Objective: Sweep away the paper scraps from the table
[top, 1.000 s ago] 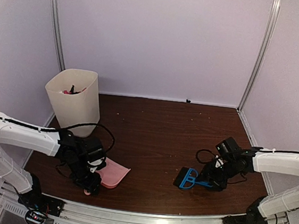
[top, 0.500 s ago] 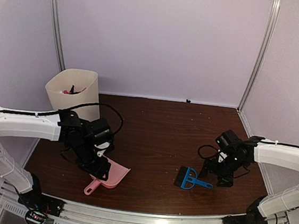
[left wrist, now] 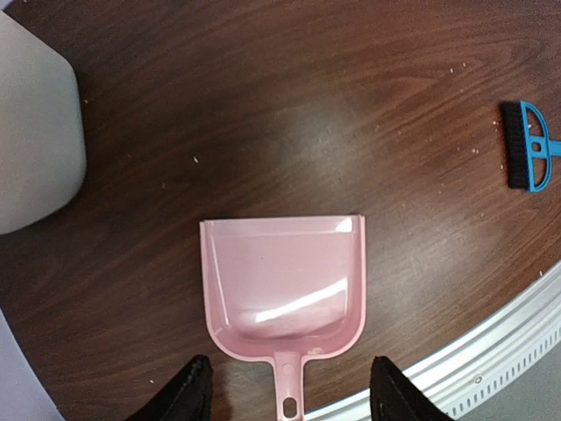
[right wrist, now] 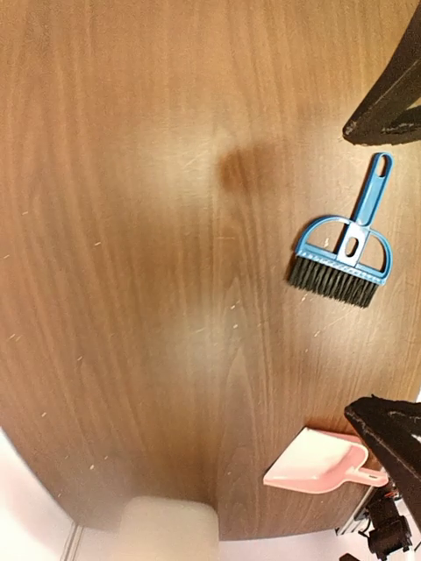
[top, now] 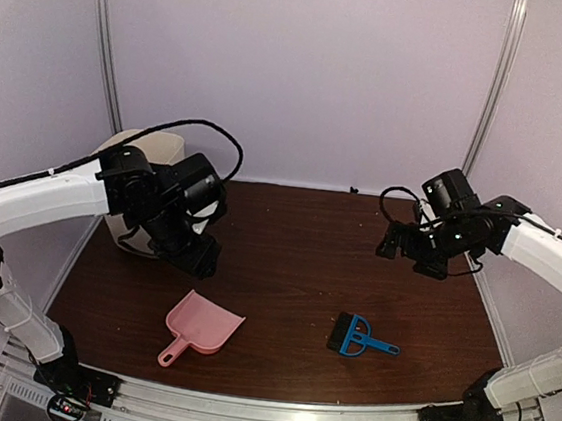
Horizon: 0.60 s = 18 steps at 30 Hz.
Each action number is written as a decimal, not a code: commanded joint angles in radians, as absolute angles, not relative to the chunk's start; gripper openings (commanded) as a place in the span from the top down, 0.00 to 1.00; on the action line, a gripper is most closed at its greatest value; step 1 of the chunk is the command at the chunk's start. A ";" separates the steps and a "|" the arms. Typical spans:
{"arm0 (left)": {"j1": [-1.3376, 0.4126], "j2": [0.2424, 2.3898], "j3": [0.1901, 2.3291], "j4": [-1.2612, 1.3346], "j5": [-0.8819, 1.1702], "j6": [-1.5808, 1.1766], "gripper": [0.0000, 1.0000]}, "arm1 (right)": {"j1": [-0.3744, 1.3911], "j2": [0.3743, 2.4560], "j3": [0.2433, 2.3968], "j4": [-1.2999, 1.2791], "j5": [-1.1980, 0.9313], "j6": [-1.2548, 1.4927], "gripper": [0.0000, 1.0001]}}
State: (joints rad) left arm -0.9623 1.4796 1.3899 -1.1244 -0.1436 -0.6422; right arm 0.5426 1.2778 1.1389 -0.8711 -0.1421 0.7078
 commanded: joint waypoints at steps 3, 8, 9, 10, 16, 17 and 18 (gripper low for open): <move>-0.931 1.471 1.517 -1.156 -0.299 -0.571 0.37 | 0.538 1.243 1.274 -0.853 -0.020 0.602 0.00; -0.909 1.438 1.570 -1.120 -0.331 -0.546 0.37 | 0.538 1.212 1.323 -0.803 0.007 0.546 0.00; -0.905 1.430 1.577 -1.112 -0.337 -0.537 0.37 | 0.537 1.204 1.327 -0.791 0.020 0.539 0.00; -0.900 1.422 1.584 -1.105 -0.347 -0.533 0.37 | 0.538 1.195 1.328 -0.778 0.027 0.537 0.00; -0.889 1.344 1.588 -0.981 -0.404 -0.492 0.37 | 0.537 1.124 1.290 -0.690 0.064 0.569 0.00; -0.888 1.327 1.579 -0.945 -0.408 -0.484 0.37 | 0.538 1.099 1.270 -0.668 0.070 0.579 0.00; -0.887 1.312 1.570 -0.910 -0.412 -0.480 0.37 | 0.537 1.081 1.250 -0.643 0.070 0.584 0.00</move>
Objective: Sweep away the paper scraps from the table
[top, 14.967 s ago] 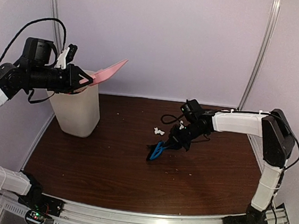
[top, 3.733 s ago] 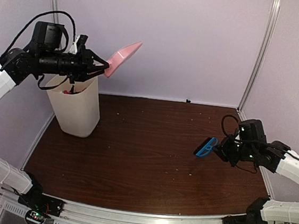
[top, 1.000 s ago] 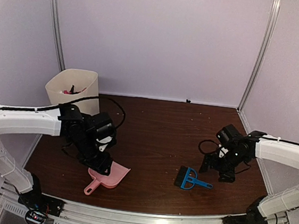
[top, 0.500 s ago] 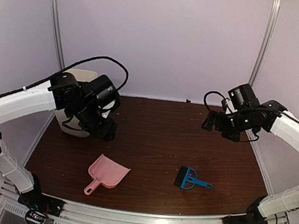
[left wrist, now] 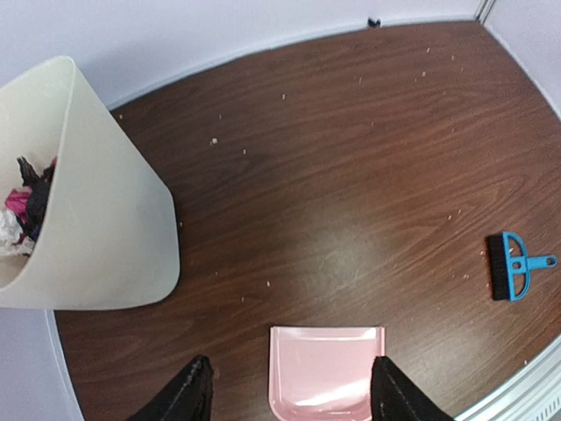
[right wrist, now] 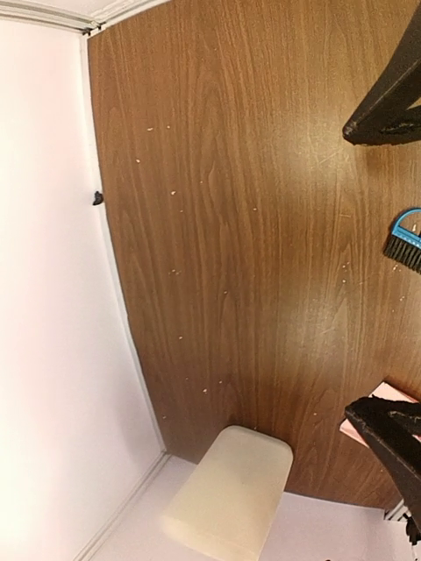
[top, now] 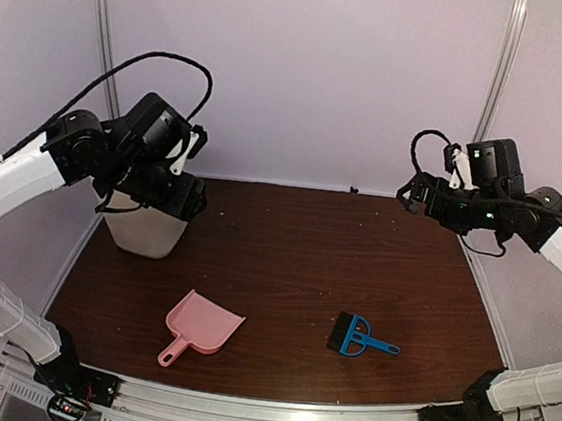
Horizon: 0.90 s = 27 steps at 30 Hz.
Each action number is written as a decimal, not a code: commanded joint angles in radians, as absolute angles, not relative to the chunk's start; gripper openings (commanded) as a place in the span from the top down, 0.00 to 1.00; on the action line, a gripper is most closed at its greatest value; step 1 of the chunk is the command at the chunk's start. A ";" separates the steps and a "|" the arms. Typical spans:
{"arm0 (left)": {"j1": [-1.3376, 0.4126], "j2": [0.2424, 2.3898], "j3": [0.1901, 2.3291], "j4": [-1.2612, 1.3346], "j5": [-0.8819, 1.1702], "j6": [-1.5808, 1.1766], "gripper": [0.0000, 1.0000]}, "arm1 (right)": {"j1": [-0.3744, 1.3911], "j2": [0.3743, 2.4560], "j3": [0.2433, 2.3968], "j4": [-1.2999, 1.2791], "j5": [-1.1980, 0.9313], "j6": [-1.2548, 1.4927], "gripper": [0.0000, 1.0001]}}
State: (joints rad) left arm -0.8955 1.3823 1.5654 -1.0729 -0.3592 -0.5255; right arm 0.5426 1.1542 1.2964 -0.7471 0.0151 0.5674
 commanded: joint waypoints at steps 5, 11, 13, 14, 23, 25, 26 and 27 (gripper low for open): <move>-0.887 1.259 1.540 -0.787 -0.469 -0.467 0.36 | 0.538 0.981 1.157 -0.550 0.086 0.610 0.00; -0.887 1.176 1.493 -0.654 -0.595 -0.453 0.08 | 0.537 0.857 1.051 -0.471 0.144 0.649 0.00; -0.886 1.156 1.472 -0.619 -0.614 -0.430 0.02 | 0.538 0.828 1.025 -0.451 0.151 0.664 0.00; -0.887 1.151 1.467 -0.611 -0.618 -0.420 0.02 | 0.537 0.819 1.017 -0.449 0.154 0.669 0.00; -0.886 1.127 1.440 -0.621 -0.656 -0.410 0.02 | 0.538 0.795 1.000 -0.467 0.164 0.701 0.00; -0.887 1.121 1.430 -0.621 -0.654 -0.411 0.02 | 0.537 0.791 0.995 -0.467 0.163 0.707 0.00; -0.887 1.117 1.425 -0.622 -0.654 -0.412 0.02 | 0.537 0.789 0.992 -0.468 0.163 0.708 0.00; -0.886 1.113 1.420 -0.621 -0.653 -0.411 0.02 | 0.537 0.787 0.990 -0.467 0.162 0.711 0.00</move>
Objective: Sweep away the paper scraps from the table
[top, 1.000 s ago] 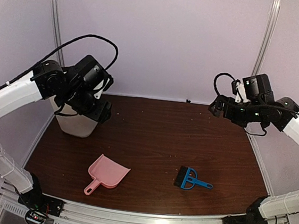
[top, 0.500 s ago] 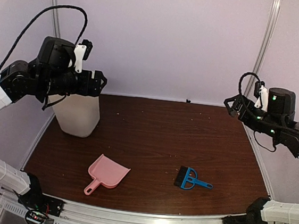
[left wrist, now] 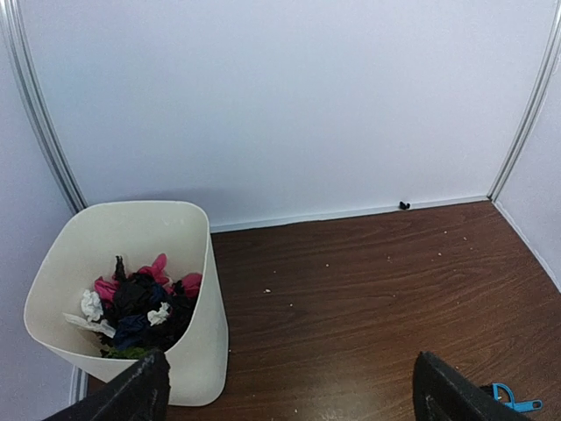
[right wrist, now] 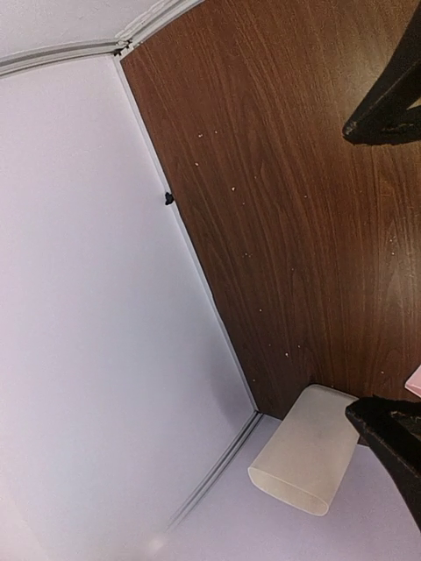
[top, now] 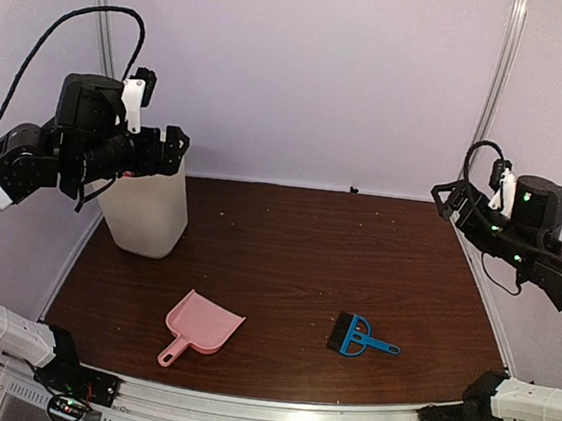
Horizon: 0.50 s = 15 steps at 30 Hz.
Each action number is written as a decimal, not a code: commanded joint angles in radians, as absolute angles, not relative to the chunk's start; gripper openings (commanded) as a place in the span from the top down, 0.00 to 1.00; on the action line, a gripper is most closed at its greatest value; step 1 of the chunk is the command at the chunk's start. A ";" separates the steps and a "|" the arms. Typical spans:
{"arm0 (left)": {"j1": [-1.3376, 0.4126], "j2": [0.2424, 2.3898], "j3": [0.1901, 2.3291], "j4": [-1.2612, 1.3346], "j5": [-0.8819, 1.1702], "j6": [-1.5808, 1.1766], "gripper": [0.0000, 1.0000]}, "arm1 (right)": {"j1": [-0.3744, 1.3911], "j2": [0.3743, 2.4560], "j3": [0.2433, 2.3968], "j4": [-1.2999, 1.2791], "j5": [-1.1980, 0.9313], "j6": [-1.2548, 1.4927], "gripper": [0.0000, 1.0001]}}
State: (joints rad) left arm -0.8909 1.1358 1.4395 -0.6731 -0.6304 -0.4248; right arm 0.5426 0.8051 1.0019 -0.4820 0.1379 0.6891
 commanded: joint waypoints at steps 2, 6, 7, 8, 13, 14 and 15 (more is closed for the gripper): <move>-0.887 1.109 1.411 -0.621 -0.653 -0.414 0.02 | 0.538 0.787 0.987 -0.467 0.159 0.716 0.00; -0.887 1.097 1.395 -0.617 -0.652 -0.417 0.02 | 0.537 0.788 0.982 -0.468 0.150 0.724 0.00; -0.887 1.095 1.392 -0.616 -0.652 -0.418 0.03 | 0.538 0.787 0.981 -0.468 0.149 0.724 0.00; -0.887 1.094 1.389 -0.614 -0.653 -0.417 0.02 | 0.538 0.787 0.980 -0.468 0.148 0.725 0.00; -0.887 1.092 1.381 -0.612 -0.654 -0.413 0.02 | 0.537 0.787 0.977 -0.463 0.145 0.728 0.00; -0.887 1.092 1.379 -0.611 -0.654 -0.411 0.02 | 0.537 0.787 0.977 -0.460 0.139 0.727 0.00; -0.887 1.093 1.379 -0.610 -0.655 -0.411 0.02 | 0.537 0.790 0.977 -0.455 0.124 0.719 0.00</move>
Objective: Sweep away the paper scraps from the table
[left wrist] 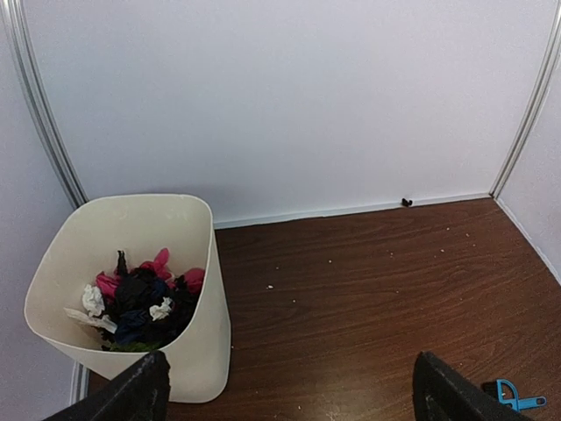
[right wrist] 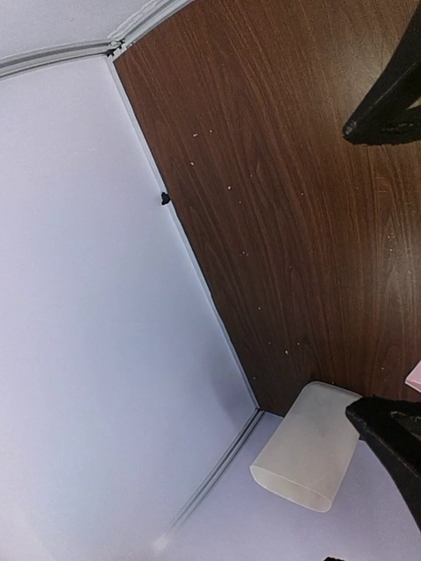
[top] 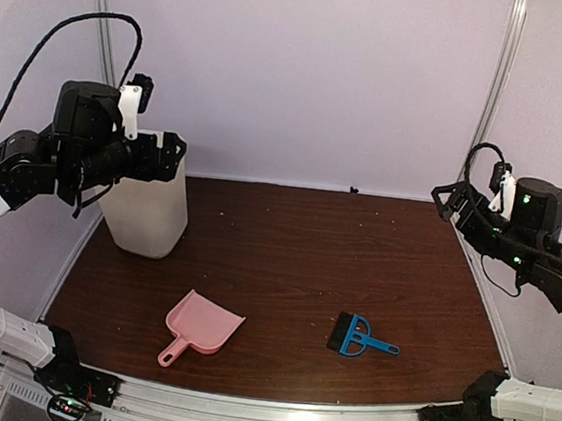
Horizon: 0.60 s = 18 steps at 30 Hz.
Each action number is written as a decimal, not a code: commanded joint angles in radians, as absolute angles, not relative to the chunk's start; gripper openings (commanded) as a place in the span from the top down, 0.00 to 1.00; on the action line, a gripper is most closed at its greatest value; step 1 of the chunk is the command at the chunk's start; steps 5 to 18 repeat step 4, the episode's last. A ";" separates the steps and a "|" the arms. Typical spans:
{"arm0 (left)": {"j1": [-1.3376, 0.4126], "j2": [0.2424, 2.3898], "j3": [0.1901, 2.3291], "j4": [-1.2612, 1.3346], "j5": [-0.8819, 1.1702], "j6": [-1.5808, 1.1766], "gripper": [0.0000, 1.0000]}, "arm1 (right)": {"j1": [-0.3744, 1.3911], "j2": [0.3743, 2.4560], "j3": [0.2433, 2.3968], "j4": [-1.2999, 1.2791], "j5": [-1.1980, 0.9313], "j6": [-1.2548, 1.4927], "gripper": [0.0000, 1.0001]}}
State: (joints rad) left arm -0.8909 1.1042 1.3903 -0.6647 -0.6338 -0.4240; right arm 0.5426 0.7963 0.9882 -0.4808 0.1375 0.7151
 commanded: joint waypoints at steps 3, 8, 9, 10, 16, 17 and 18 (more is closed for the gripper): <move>-0.887 1.092 1.376 -0.607 -0.658 -0.404 0.02 | 0.538 0.798 0.978 -0.445 0.109 0.715 0.00; -0.887 1.093 1.374 -0.605 -0.659 -0.401 0.02 | 0.538 0.799 0.979 -0.446 0.109 0.717 0.00; -0.887 1.093 1.374 -0.605 -0.659 -0.401 0.02 | 0.538 0.799 0.979 -0.446 0.109 0.717 0.00; -0.887 1.093 1.374 -0.605 -0.659 -0.401 0.02 | 0.538 0.799 0.979 -0.446 0.109 0.717 0.00; -0.887 1.093 1.374 -0.605 -0.659 -0.401 0.02 | 0.538 0.799 0.979 -0.446 0.109 0.717 0.00; -0.887 1.093 1.374 -0.605 -0.659 -0.401 0.02 | 0.538 0.799 0.979 -0.446 0.109 0.717 0.00; -0.887 1.093 1.374 -0.605 -0.659 -0.401 0.02 | 0.538 0.799 0.979 -0.446 0.109 0.717 0.00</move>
